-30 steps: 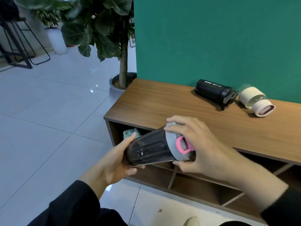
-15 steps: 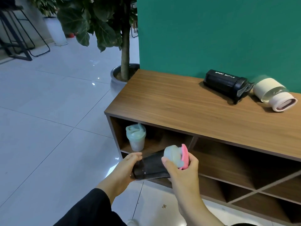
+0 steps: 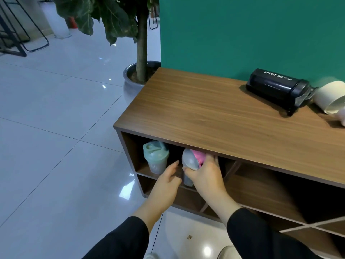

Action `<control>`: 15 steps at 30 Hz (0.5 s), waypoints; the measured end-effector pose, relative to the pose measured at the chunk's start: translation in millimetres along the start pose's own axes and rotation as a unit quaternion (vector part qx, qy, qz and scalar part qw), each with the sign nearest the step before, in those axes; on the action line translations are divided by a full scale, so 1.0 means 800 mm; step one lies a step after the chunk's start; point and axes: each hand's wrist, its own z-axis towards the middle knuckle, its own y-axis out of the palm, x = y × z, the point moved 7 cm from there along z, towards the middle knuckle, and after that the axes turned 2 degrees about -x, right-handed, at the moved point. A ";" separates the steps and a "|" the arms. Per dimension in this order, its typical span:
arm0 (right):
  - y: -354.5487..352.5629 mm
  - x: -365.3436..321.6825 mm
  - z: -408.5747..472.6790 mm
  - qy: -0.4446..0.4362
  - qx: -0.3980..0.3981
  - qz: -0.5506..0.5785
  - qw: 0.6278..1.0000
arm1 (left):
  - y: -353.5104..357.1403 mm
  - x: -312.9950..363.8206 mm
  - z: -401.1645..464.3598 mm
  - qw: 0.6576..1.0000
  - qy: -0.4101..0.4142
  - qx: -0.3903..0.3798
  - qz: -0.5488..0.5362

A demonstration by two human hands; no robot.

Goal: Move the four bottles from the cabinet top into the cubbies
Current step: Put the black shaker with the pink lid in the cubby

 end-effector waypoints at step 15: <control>0.008 0.026 0.027 0.079 -0.046 0.003 0.996 | 0.036 0.001 0.035 0.999 -0.006 -0.017 -0.027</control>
